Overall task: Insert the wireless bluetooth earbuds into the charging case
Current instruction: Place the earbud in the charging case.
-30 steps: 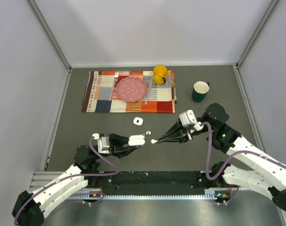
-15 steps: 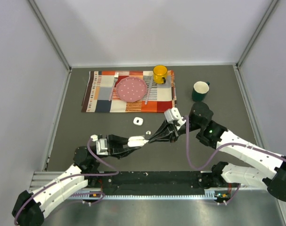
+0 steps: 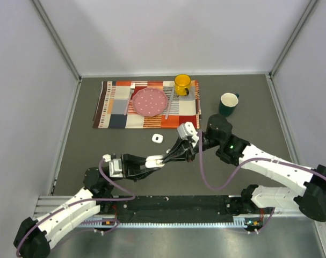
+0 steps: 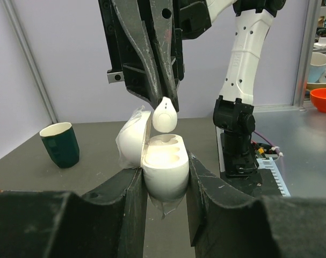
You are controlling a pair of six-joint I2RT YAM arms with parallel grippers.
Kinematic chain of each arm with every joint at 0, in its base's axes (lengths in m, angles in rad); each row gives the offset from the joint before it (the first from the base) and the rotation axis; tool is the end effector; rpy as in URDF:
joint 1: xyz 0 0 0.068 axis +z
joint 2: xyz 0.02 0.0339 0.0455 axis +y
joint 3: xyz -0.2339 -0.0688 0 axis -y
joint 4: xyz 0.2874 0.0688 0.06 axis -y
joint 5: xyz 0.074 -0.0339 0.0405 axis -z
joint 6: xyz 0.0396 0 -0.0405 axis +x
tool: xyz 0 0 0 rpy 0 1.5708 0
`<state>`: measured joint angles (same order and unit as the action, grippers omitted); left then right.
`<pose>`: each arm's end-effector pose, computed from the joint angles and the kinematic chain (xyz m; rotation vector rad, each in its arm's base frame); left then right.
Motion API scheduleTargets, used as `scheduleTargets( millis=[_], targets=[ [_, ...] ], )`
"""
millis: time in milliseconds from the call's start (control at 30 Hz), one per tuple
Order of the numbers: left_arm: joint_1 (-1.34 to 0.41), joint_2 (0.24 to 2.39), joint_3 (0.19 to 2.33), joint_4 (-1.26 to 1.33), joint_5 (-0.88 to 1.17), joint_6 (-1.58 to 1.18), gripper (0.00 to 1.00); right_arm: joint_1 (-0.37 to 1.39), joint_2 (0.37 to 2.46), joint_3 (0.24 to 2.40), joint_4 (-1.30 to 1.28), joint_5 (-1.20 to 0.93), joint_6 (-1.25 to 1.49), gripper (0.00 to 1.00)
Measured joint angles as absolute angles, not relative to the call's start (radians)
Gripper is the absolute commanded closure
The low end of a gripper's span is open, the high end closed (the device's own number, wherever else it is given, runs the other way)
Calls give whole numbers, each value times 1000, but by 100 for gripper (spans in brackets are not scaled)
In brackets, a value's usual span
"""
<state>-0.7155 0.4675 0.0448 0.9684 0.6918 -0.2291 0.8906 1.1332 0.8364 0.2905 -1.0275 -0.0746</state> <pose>0.1247 -0.1419 0.2100 0.9023 0.8541 -1.1816 0.1672 0.2606 0.2981 -1.4842 0.9663 1.4092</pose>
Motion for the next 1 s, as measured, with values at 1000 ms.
scheduleTargets(
  millis=[1000],
  targets=[
    [-715, 466, 42, 960, 654, -210, 100, 929, 1114, 869, 103, -860, -202, 81]
  ],
)
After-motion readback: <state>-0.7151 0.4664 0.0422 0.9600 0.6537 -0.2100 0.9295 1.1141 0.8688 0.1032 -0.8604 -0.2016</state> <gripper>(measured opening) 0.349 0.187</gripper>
